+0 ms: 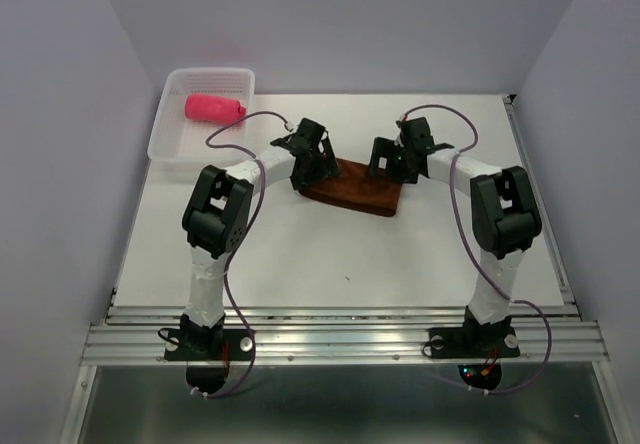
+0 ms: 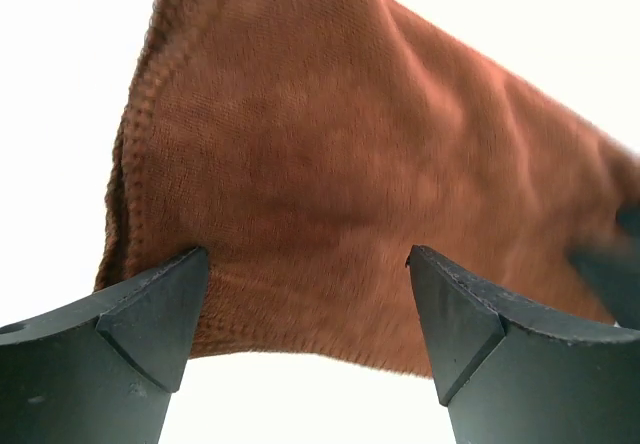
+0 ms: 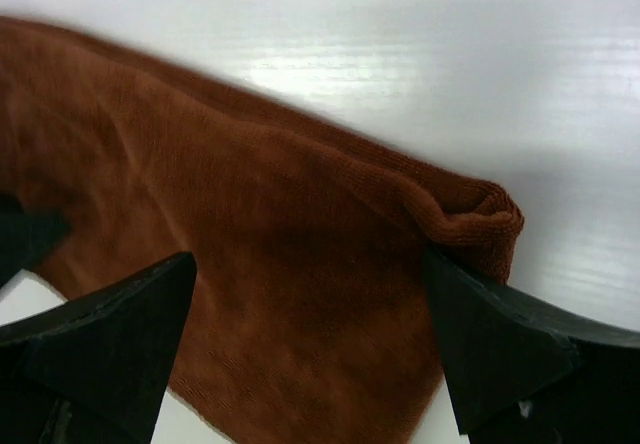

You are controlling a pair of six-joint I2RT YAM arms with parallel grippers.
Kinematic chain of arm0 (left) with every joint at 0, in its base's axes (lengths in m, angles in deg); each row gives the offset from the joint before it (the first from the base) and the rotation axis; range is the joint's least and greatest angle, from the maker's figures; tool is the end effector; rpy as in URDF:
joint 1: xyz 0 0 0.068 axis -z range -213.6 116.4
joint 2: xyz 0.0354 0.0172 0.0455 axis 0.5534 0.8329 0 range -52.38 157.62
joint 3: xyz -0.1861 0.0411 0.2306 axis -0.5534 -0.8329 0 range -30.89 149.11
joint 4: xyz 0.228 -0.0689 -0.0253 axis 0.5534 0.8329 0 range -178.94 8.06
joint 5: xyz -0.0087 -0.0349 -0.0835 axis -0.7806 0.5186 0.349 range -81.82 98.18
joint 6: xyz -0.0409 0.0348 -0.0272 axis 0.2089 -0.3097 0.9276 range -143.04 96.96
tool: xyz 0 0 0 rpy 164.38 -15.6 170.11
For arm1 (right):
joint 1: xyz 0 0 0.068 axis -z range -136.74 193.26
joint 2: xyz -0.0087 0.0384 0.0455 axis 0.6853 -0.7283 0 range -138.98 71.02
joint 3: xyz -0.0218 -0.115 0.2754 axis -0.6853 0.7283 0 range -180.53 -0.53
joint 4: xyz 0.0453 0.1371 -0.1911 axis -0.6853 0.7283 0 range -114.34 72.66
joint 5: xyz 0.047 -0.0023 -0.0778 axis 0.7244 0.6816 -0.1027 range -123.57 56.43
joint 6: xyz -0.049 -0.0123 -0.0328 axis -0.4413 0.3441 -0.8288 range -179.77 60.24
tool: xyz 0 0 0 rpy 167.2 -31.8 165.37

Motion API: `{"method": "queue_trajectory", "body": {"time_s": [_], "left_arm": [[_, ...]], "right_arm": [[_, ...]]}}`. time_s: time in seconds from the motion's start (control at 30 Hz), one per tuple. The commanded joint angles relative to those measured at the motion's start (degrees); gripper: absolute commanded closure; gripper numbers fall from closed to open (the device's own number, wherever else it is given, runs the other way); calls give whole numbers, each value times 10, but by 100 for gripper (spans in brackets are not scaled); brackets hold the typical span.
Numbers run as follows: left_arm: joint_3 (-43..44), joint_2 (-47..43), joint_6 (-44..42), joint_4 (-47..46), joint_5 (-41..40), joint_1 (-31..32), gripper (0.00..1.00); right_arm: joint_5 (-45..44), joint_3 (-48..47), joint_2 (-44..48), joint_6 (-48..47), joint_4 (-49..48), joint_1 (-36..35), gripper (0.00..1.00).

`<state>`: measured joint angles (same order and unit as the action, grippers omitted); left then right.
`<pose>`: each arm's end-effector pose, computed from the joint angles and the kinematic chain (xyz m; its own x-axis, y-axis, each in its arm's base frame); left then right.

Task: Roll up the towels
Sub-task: Fold the towel

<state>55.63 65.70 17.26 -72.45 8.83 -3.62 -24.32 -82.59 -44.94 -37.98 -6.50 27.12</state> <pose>0.3951 -0.2284 0.2174 -0.8187 -0.2743 -0.5045 -0.0305 0.8981 -0.4388 0.4185 0.1286 0.2088 -0.8378 0.1390 -0.5281 -0.0636 0.9357 0.3471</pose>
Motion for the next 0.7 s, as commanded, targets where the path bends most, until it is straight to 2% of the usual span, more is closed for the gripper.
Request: {"method": "queue_trajectory", "body": {"time_s": [0.0,0.07,0.1,0.2,0.33,0.5,0.67], "left_arm": [[70,48,-52,7,-9,-6,7],[99,72,-72,13,21,-6,7],[122,93,-88,19,27,-6,7],[159,128,-111,16,49,-4,7],[182,145,-165,7,69,14,7],[186,150,-181,11,63,27,7],[171,133,-157,21,24,17,7]], "right_arm": [[22,144,95,58,-55,-13,0],[4,209,135,88,-101,-32,0],[-9,268,157,117,-111,-62,0],[-54,357,227,189,-159,-115,0],[-68,417,278,292,-241,-214,0],[-129,389,282,303,-265,-303,0],[-214,335,299,262,-193,-318,0]]}}
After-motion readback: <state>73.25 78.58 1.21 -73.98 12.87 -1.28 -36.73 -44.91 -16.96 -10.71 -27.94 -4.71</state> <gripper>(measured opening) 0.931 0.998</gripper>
